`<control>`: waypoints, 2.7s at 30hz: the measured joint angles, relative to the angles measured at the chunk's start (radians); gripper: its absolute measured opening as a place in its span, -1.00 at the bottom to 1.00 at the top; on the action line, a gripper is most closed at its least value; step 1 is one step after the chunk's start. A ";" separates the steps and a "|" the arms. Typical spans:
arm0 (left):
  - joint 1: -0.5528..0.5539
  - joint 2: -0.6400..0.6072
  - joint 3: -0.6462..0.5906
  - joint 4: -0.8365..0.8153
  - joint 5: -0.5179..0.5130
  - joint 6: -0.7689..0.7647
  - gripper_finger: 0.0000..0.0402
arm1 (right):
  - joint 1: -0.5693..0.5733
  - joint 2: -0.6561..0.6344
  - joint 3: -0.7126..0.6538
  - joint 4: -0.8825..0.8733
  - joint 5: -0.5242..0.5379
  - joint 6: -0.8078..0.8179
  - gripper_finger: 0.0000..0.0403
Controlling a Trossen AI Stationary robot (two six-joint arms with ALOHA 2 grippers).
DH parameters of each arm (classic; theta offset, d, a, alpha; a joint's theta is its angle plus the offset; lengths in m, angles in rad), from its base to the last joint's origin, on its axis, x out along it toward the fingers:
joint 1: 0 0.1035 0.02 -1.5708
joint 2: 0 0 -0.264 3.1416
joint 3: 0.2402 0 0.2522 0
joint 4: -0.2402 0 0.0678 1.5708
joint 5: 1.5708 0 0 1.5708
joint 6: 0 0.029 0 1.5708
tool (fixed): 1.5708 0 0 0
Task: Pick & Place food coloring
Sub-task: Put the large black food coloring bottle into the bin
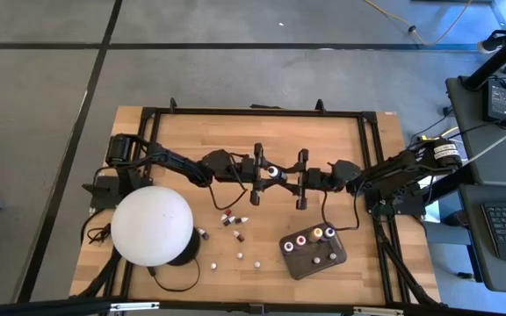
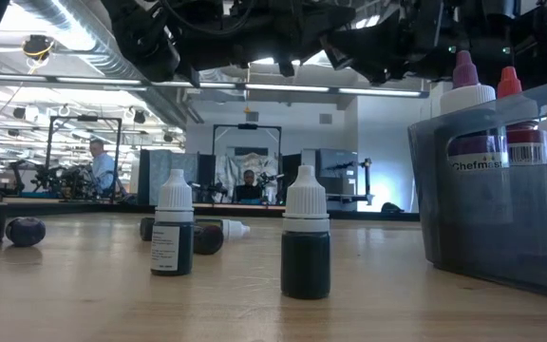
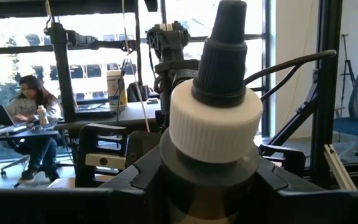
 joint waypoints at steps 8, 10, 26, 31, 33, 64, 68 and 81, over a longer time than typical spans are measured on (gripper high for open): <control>0.001 0.001 0.000 -0.026 -0.004 -0.033 -0.31 | 0.003 -0.031 0.000 -0.096 0.006 0.096 0.23; 0.001 0.001 0.000 -0.034 -0.002 -0.039 -0.31 | 0.008 -0.049 0.000 -0.152 0.015 0.100 0.37; 0.001 0.001 0.000 -0.367 0.021 -0.120 -0.31 | 0.012 -0.523 -0.001 -0.846 0.020 0.234 0.65; 0.000 0.001 0.000 -0.399 0.073 -0.134 -0.31 | 0.012 -0.530 0.003 -0.861 0.020 0.211 0.65; -0.001 0.001 0.000 -0.399 0.074 -0.134 -0.31 | 0.012 -0.497 0.029 -0.890 0.023 0.207 0.65; -0.039 0.001 0.000 -0.466 0.066 -0.073 -0.31 | -0.047 0.164 1.032 -2.006 -0.189 -0.035 0.65; -0.046 0.000 0.000 -0.469 0.065 -0.054 -0.31 | -0.047 0.198 1.065 -2.057 -0.195 -0.031 0.57; -0.044 0.000 0.001 -0.494 0.040 -0.053 -0.31 | -0.041 0.204 1.068 -2.058 -0.220 -0.007 0.03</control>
